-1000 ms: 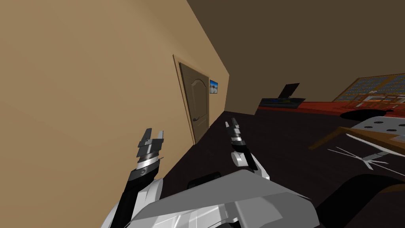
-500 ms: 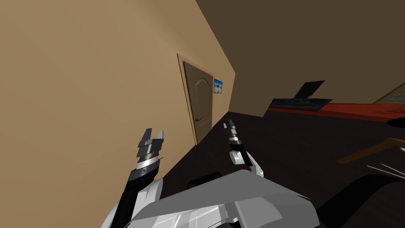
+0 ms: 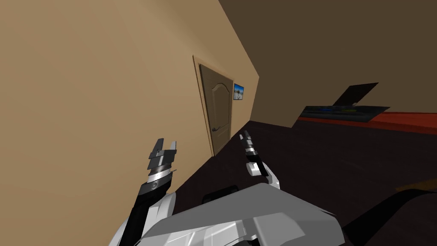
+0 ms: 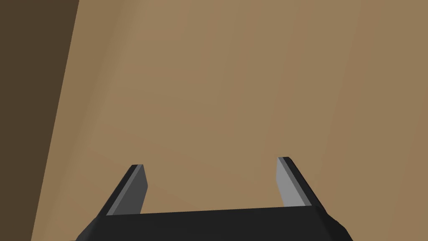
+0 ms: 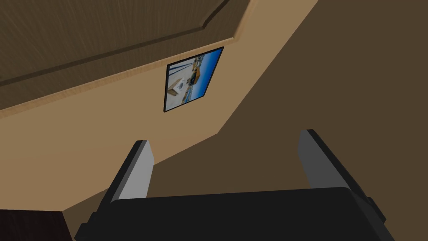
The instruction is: Pull the door open
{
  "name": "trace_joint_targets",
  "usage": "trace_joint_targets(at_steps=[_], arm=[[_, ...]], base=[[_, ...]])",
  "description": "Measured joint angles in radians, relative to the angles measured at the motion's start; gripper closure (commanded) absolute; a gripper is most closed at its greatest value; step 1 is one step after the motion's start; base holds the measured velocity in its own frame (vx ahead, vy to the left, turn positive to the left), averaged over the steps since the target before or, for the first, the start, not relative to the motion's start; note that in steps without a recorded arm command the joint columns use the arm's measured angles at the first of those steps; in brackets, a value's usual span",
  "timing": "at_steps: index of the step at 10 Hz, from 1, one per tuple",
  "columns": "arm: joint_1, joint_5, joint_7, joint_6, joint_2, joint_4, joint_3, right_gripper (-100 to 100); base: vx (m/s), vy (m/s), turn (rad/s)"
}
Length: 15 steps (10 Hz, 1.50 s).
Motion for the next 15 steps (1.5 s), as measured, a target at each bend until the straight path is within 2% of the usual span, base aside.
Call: trace_joint_targets(at_steps=[1,6,8,11,14,15], arm=[[-0.018,0.003,0.003,0.002,-0.001,0.026,0.002,-100],[-0.062,0.005,0.003,-0.007,-0.016,0.129,0.002,-100],[-0.094,0.008,0.006,-0.021,-0.022,0.195,0.004,-100],[-0.133,0.01,0.004,-0.021,-0.037,0.272,0.002,-100],[-0.158,0.013,0.007,-0.03,-0.041,0.338,0.005,-100],[-0.172,0.012,0.004,-0.035,-0.05,0.37,0.003,-100]], base=[[0.052,-0.048,0.092],[0.042,-0.036,0.098],[0.053,-0.049,0.152],[0.056,-0.056,0.142],[0.035,-0.037,0.102],[0.052,-0.066,0.194]])
